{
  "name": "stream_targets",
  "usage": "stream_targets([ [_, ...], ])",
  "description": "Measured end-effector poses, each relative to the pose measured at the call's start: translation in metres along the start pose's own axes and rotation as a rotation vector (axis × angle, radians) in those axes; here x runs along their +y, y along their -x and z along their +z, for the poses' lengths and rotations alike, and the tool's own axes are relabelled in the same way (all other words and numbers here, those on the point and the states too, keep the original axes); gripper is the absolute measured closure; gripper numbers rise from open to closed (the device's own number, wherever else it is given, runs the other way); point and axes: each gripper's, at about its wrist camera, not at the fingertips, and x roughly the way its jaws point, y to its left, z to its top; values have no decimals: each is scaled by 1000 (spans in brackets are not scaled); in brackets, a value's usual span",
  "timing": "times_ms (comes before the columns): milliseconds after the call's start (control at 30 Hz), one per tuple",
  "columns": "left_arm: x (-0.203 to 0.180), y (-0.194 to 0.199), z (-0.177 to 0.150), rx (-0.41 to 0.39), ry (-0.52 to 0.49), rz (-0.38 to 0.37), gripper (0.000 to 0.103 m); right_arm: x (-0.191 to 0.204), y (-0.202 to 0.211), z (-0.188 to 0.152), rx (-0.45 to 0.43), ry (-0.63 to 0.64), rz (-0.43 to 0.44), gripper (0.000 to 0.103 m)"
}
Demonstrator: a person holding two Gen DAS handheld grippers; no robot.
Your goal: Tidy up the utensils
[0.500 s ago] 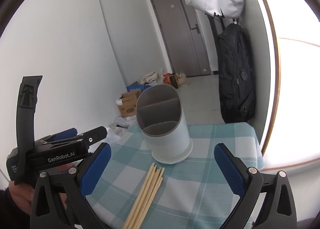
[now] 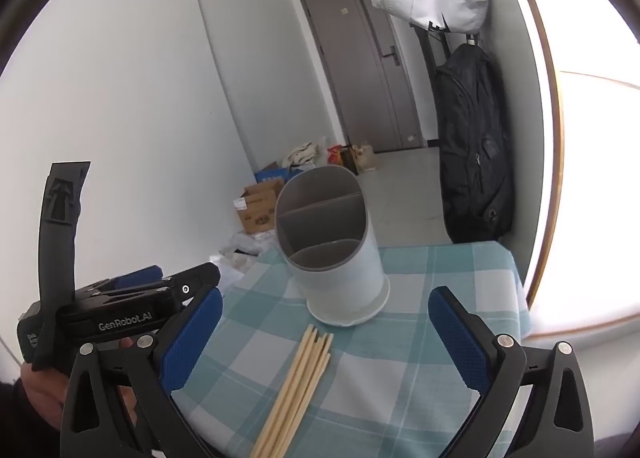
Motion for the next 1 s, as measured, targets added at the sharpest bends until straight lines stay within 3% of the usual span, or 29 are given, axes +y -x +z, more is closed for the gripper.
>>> stream_targets([
  [1000,2,3,1,-26,-2,7,1,2,-1,-1,-5,10,-9,0],
])
